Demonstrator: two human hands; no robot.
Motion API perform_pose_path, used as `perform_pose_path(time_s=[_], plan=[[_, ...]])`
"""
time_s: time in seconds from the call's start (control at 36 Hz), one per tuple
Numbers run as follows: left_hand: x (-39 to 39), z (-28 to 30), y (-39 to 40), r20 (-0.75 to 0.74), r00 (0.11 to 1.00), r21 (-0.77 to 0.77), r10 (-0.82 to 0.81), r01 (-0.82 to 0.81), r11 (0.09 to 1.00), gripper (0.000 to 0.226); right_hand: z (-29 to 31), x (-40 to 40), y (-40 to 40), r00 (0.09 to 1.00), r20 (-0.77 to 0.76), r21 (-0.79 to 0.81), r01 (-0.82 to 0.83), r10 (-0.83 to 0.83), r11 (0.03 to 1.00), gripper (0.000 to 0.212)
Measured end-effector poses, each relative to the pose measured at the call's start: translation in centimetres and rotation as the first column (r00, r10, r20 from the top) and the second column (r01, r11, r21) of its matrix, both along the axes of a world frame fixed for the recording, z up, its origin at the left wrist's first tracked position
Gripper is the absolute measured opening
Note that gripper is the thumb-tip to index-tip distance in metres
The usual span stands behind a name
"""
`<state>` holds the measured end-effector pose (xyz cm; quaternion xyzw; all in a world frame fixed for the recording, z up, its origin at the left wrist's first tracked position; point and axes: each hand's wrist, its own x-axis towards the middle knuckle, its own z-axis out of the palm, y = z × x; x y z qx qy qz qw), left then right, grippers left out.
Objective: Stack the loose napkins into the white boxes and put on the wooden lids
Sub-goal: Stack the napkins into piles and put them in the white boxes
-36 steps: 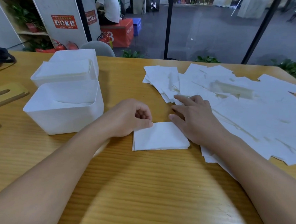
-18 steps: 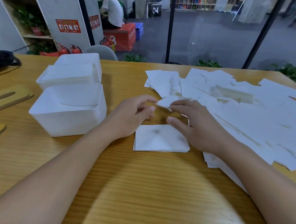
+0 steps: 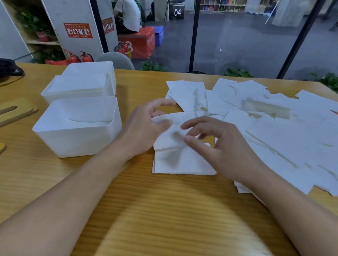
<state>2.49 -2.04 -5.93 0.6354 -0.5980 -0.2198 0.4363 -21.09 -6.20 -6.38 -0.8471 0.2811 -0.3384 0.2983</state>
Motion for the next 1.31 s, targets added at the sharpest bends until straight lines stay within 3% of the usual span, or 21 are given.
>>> perform_pose_path(time_s=[0.08, 0.17, 0.22, 0.28, 0.36, 0.39, 0.53, 0.61, 0.83, 1.22, 1.31], plan=[[0.0, 0.1, 0.2, -0.043, 0.996, -0.052, -0.076, 0.074, 0.996, 0.037, -0.3, -0.4, -1.3, 0.983, 0.086, -0.037, 0.168, -0.164, 0.985, 0.003], [0.0, 0.4, 0.6, -0.100, 0.981, -0.091, -0.168, 0.159, 0.983, 0.034, -0.3, -1.0, -2.4, 0.944, 0.030, -0.044, 0.331, -0.329, 0.943, 0.042], [0.0, 0.5, 0.7, -0.129, 0.968, -0.101, -0.216, 0.204, 0.974, 0.031, 0.0, -1.2, -2.7, 0.941, -0.032, 0.020, 0.339, -0.338, 0.941, 0.060], [0.0, 0.6, 0.8, -0.124, 0.966, -0.100, -0.228, 0.216, 0.971, 0.028, 0.4, -1.4, -2.7, 0.954, 0.000, 0.164, 0.295, -0.299, 0.941, 0.052], [0.0, 0.7, 0.6, -0.089, 0.976, -0.085, -0.198, 0.190, 0.978, 0.020, 0.7, -1.6, -2.6, 0.963, 0.089, 0.302, 0.216, -0.253, 0.929, 0.011], [0.0, 0.8, 0.6, -0.056, 0.982, -0.067, -0.181, 0.177, 0.982, 0.016, 0.8, -1.7, -2.5, 0.965, 0.099, 0.314, 0.202, -0.244, 0.928, 0.006], [0.6, 1.0, 0.6, 0.048, 0.990, 0.062, -0.136, 0.132, 0.989, 0.013, 1.3, -1.9, -2.6, 0.961, 0.092, 0.372, 0.208, -0.259, 0.904, 0.005], [0.9, 1.3, 0.7, 0.044, 0.989, 0.185, -0.143, 0.133, 0.974, 0.017, 1.1, -2.4, -3.1, 0.975, -0.030, 0.390, 0.215, -0.221, 0.895, 0.009], [1.2, 0.8, 0.8, 0.167, 0.964, 0.364, -0.208, 0.136, 0.921, 0.015, -0.7, -1.9, -3.3, 0.933, -0.301, 0.173, 0.258, -0.199, 0.951, 0.020], [1.7, 0.2, 0.4, 0.282, 0.932, 0.417, -0.228, 0.095, 0.904, 0.019, -1.2, -1.8, -3.1, 0.904, -0.374, 0.068, 0.249, -0.207, 0.966, 0.018], [1.8, 0.2, 0.3, 0.325, 0.929, 0.379, -0.178, 0.045, 0.924, 0.021, -0.9, -1.8, -3.0, 0.901, -0.345, -0.026, 0.271, -0.263, 0.962, 0.016]])
